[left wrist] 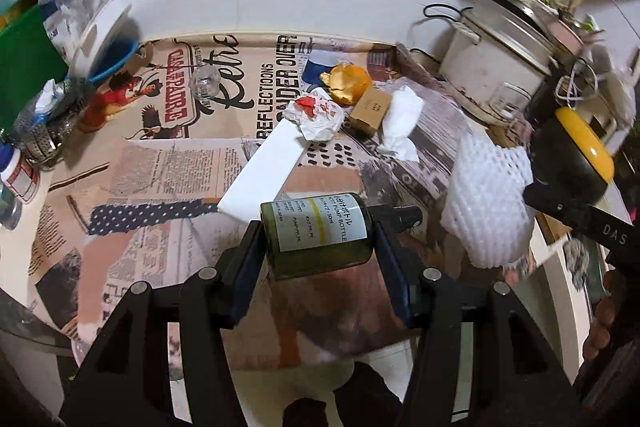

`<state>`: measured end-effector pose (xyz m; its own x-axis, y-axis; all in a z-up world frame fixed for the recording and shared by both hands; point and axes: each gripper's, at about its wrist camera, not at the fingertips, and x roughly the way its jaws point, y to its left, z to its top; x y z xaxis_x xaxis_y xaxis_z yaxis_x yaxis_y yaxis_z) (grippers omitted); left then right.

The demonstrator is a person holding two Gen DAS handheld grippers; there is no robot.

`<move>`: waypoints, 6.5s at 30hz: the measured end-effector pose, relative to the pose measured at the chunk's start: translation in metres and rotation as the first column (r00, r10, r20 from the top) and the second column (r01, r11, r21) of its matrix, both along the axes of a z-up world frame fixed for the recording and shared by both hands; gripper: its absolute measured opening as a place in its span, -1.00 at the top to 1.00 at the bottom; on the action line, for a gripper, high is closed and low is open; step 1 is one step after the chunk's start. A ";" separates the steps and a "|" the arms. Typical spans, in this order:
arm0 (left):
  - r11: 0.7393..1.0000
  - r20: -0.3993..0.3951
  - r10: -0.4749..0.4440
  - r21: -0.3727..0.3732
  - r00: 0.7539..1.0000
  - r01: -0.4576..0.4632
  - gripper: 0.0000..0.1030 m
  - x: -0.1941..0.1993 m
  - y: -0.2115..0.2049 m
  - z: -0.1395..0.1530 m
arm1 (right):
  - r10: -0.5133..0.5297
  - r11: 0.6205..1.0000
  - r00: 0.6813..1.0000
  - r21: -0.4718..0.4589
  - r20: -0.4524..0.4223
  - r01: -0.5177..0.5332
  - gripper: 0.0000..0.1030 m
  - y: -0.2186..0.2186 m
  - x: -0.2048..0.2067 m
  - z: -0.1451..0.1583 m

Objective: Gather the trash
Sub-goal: 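Lift the bottle and foam net off the counter toward the floor bin, then open the left tool over the bin while the right tool releases the foam net, then move both tools back up to the counter, then grasp the red-printed plastic bag with the left tool while the right tool grasps the tissue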

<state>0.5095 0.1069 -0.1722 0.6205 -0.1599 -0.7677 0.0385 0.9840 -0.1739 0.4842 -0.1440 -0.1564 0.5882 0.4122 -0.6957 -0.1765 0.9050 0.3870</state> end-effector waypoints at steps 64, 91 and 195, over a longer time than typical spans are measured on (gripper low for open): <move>0.999 -0.360 -0.013 0.033 0.933 0.027 -0.06 -0.193 -0.062 -0.496 | 0.133 0.981 0.958 -0.105 -0.255 -0.165 0.81 0.002 -0.135 -0.425; 0.988 -0.445 -0.148 -0.022 0.883 0.154 -0.06 -0.147 -0.090 -0.701 | 0.199 0.940 0.929 -0.207 -0.312 -0.270 0.20 0.047 -0.110 -0.586; 0.999 -0.152 0.034 0.019 0.988 -0.031 -0.28 0.215 -0.020 -0.068 | -0.023 0.993 0.989 -0.117 -0.143 0.006 0.01 -0.005 0.155 -0.040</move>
<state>0.7244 0.0869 -0.2400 0.5007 -0.1279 -0.8561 -0.0191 0.9872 -0.1587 0.6391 -0.1494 -0.1963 0.4836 0.3158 -0.8163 -0.1134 0.9474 0.2993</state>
